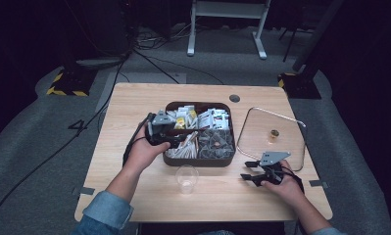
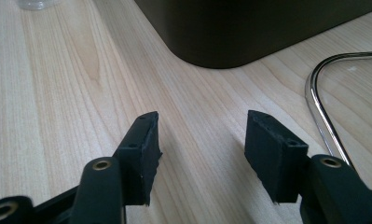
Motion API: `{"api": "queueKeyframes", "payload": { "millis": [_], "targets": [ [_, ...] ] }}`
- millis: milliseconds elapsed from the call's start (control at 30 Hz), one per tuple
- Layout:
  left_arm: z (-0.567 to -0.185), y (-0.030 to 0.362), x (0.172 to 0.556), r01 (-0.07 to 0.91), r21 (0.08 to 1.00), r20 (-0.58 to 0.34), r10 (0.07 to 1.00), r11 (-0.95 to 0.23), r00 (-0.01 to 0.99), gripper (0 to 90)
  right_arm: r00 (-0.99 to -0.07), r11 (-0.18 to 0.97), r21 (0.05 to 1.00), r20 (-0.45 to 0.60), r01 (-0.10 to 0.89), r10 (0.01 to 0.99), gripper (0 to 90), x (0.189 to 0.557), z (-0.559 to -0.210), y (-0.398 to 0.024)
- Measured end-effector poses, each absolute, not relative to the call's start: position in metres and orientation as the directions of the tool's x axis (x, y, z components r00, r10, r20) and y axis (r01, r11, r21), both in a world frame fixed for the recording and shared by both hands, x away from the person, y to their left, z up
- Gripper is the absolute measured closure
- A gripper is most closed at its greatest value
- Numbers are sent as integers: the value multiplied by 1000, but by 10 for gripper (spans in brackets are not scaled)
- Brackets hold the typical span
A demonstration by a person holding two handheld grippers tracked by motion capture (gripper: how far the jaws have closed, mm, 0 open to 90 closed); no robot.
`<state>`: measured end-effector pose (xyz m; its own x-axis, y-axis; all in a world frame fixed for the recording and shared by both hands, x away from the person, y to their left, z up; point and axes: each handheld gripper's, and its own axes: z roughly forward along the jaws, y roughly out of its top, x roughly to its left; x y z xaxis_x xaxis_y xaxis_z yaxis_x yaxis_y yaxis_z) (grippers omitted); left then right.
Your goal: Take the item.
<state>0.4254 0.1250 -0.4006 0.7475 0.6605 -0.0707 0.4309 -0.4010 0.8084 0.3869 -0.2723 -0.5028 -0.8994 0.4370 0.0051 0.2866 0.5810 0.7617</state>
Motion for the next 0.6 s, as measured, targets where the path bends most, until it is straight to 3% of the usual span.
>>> {"api": "queueKeyframes", "payload": {
  "millis": [233, 433, 600],
  "targets": [
    [-400, 92, 433, 400, 780, -74, 564, -481, 822, 455, -901, 582, 762, 7, 286, 434, 451, 386, -503, -274],
    [-409, 70, 441, 411, 769, -108, 534, -490, 839, 411, -901, 574, 763, 26, 298, 434, 452, 387, -503, -276],
    [-415, 55, 447, 423, 770, -131, 531, -478, 837, 430, -901, 578, 762, 16, 292, 434, 452, 386, -503, -275]
  ]
}}
